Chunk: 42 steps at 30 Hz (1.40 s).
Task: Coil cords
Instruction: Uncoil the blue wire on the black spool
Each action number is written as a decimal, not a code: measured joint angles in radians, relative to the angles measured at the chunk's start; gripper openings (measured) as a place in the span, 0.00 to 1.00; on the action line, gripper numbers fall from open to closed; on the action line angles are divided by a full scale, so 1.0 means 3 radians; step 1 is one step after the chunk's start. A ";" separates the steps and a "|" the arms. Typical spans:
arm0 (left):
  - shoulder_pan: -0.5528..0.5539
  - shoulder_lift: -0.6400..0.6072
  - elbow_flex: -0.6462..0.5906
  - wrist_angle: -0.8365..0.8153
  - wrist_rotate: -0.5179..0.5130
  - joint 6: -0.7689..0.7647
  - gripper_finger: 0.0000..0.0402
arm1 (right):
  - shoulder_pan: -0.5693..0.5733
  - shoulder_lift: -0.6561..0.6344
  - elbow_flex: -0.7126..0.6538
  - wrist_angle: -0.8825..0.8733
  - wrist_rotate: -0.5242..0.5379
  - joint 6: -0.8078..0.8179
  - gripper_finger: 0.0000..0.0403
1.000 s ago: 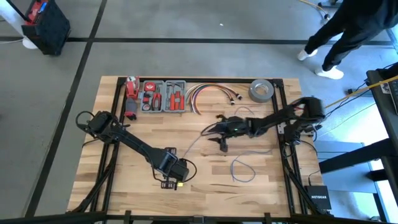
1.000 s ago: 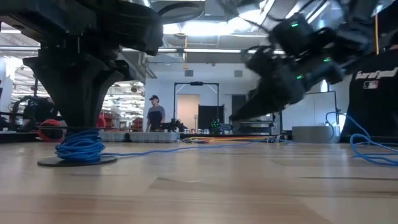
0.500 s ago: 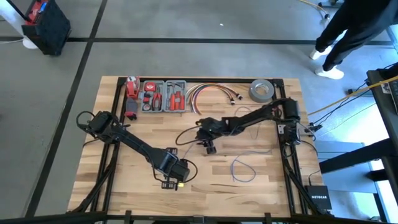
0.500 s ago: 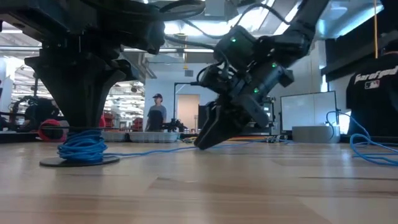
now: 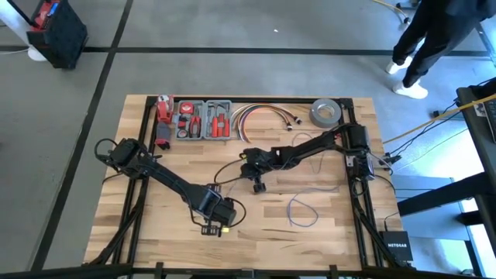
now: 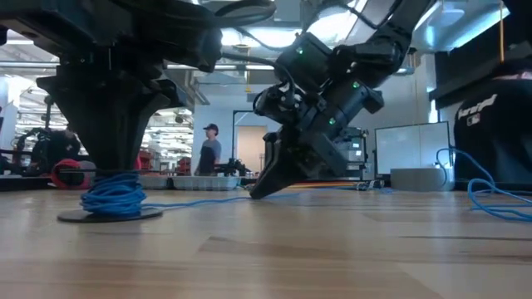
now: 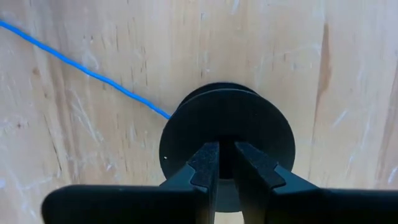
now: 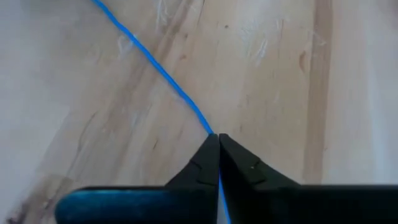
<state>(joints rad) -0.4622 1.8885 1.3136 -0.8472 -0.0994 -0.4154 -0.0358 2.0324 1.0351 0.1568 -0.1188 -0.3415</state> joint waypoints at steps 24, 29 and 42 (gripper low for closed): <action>-0.0083 -0.0001 0.0003 -0.0035 0.0024 -0.0017 0.10 | 0.0494 -0.0840 -0.0572 -0.2273 0.2313 0.0704 0.00; -0.0073 -0.0001 0.0003 -0.0034 0.0023 0.0012 0.10 | 0.0492 -0.1215 -0.0978 -0.2293 0.2282 0.1021 0.00; -0.0069 -0.0001 0.0001 0.0000 0.0009 -0.0003 0.10 | 0.0489 -0.1552 -0.1088 -0.1675 0.1605 0.1383 0.12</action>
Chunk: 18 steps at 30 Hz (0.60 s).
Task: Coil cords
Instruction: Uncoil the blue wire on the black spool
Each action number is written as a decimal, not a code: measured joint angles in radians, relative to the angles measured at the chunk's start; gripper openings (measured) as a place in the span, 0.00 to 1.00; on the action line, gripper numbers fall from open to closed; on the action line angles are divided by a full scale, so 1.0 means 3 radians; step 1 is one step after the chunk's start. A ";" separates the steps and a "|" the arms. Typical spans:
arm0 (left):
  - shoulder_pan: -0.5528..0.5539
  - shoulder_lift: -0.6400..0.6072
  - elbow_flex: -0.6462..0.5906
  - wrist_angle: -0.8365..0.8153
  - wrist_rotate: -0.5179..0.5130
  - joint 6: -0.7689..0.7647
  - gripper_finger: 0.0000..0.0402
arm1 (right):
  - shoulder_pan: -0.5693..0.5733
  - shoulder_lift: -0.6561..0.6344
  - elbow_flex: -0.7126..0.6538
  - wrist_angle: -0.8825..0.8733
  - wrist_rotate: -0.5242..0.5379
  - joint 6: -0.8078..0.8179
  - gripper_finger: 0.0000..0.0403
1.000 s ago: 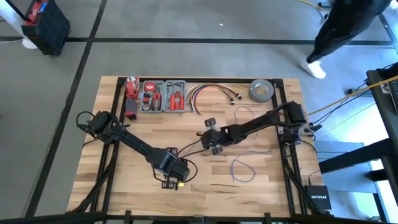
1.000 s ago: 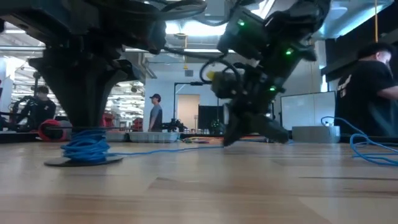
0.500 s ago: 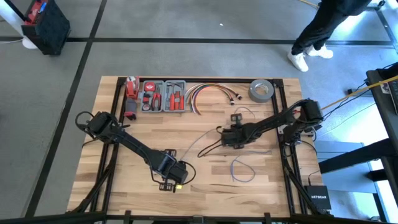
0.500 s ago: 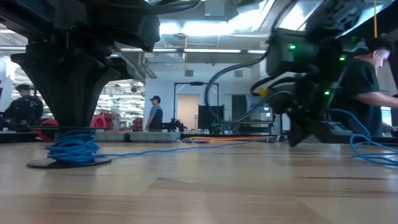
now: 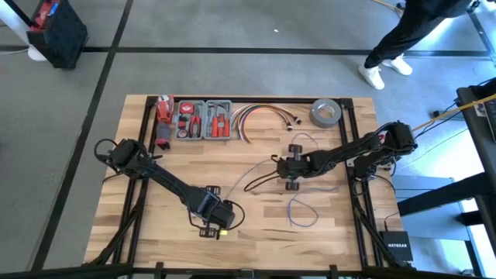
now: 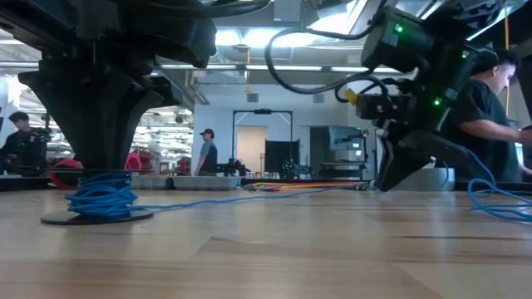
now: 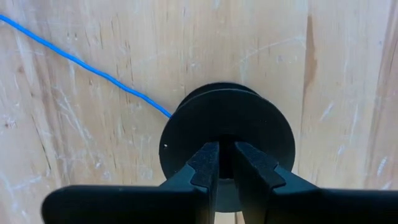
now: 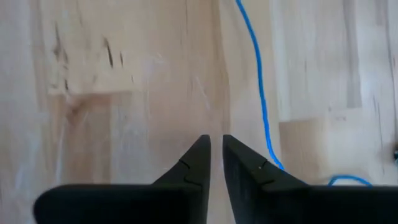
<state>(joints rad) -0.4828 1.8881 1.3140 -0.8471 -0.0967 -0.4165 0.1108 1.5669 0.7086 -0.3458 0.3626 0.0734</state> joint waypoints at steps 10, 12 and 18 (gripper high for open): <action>0.0000 -0.0001 0.0000 0.0005 0.0001 0.0027 0.10 | 0.0000 -0.0001 0.0004 0.0340 0.0004 -0.0075 0.14; 0.0000 -0.0001 0.0000 0.0005 0.0001 0.0012 0.10 | 0.0000 -0.0001 0.0006 0.0428 0.0005 -0.0085 0.14; 0.0000 -0.0002 0.0000 0.0007 0.0001 0.0006 0.10 | 0.0000 -0.0001 0.0029 0.0621 -0.0167 0.0014 0.14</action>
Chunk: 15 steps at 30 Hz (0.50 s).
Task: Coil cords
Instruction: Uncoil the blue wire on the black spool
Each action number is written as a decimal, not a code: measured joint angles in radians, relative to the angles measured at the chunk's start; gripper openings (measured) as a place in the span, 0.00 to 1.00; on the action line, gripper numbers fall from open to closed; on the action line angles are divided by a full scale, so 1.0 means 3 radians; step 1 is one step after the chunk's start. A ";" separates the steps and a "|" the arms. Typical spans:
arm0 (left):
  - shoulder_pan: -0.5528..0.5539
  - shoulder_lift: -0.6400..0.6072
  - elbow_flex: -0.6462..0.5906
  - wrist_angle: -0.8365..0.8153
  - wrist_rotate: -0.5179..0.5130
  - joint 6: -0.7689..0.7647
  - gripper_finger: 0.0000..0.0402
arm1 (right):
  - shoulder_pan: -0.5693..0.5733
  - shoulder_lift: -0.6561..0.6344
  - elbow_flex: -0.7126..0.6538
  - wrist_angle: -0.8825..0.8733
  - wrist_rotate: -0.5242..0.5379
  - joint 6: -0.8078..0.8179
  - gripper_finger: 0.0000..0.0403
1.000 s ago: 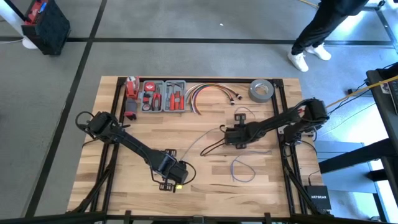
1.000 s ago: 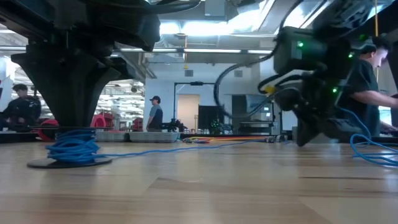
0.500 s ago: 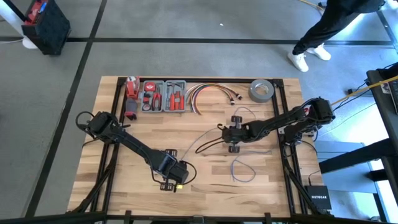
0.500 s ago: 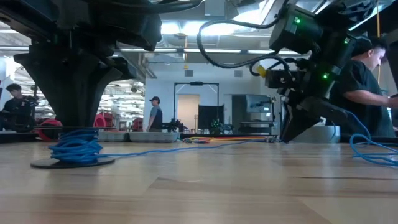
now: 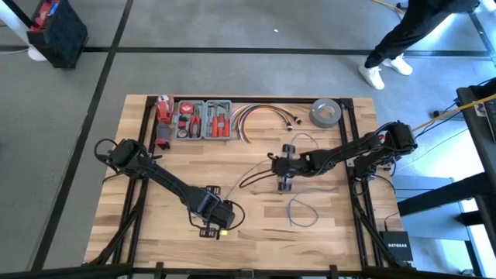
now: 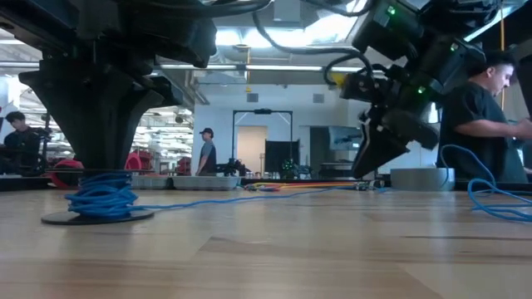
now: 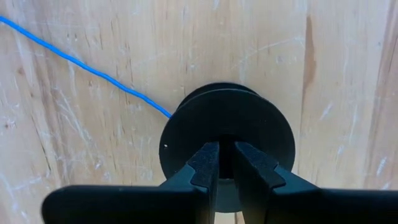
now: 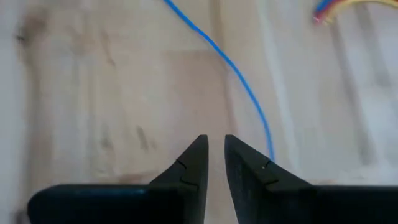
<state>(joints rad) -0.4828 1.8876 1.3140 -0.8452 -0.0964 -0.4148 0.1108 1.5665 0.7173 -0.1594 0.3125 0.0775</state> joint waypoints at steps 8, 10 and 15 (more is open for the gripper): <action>0.0000 -0.0001 -0.0001 0.0001 -0.0001 -0.0063 0.10 | -0.0054 0.0001 0.0035 0.0204 -0.0145 -0.0124 0.14; 0.0000 -0.0001 -0.0001 0.0000 -0.0001 -0.0062 0.10 | -0.0117 0.0000 0.0035 0.0191 -0.0173 -0.0131 0.14; 0.0000 -0.0001 -0.0001 0.0000 -0.0001 -0.0061 0.10 | -0.0304 0.0001 0.0035 0.0166 -0.0640 -0.0120 0.16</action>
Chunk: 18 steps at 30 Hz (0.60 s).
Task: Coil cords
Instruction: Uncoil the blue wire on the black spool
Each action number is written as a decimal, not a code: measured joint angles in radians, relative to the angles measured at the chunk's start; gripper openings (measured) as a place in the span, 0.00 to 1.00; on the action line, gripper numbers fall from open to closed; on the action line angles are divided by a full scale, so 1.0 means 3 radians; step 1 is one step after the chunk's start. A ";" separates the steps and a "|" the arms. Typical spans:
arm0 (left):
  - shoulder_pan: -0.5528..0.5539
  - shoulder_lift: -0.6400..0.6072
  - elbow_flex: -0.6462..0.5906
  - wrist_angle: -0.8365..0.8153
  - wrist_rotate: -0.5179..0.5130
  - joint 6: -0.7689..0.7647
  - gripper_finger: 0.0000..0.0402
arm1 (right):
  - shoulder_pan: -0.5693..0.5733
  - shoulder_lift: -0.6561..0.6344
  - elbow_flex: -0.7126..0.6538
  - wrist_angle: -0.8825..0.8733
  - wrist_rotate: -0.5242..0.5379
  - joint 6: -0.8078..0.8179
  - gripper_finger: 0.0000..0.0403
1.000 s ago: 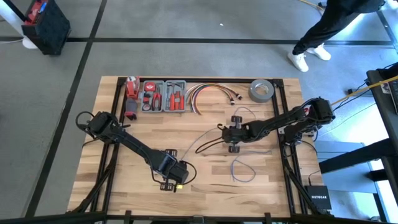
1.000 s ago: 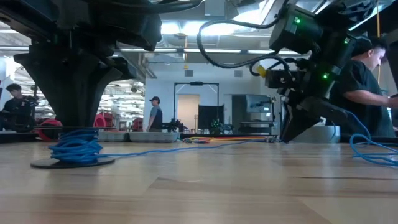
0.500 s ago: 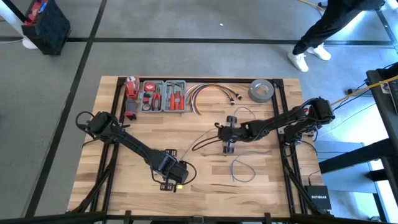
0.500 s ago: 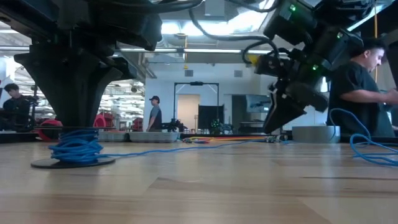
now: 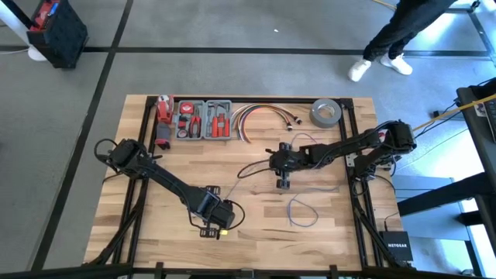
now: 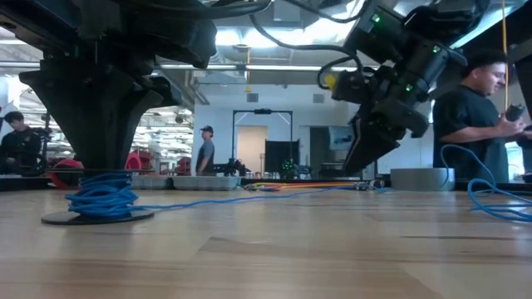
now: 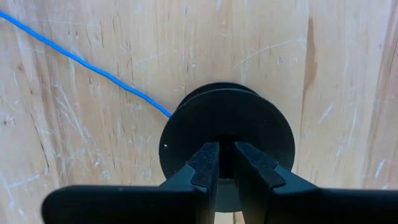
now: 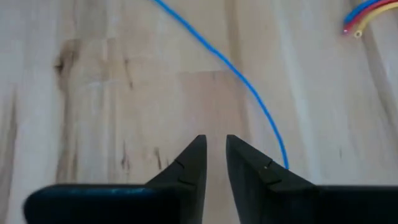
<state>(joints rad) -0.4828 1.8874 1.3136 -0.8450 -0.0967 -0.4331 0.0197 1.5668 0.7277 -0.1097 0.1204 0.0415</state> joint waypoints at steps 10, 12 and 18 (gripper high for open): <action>0.0000 0.0000 0.0000 0.0001 0.0001 0.0024 0.10 | -0.0301 0.0000 0.0122 0.0021 -0.0090 -0.0236 0.46; 0.0000 0.0000 0.0000 0.0000 0.0000 0.0013 0.10 | -0.0363 0.0000 0.0184 0.0028 -0.0106 -0.0247 0.48; 0.0000 0.0000 0.0000 0.0001 0.0001 -0.0003 0.10 | -0.0520 0.0199 0.0390 0.0014 -0.0502 -0.0305 0.44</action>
<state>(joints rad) -0.4828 1.8874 1.3136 -0.8448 -0.0963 -0.4339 -0.1362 1.6265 0.8445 -0.1055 -0.0302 -0.0501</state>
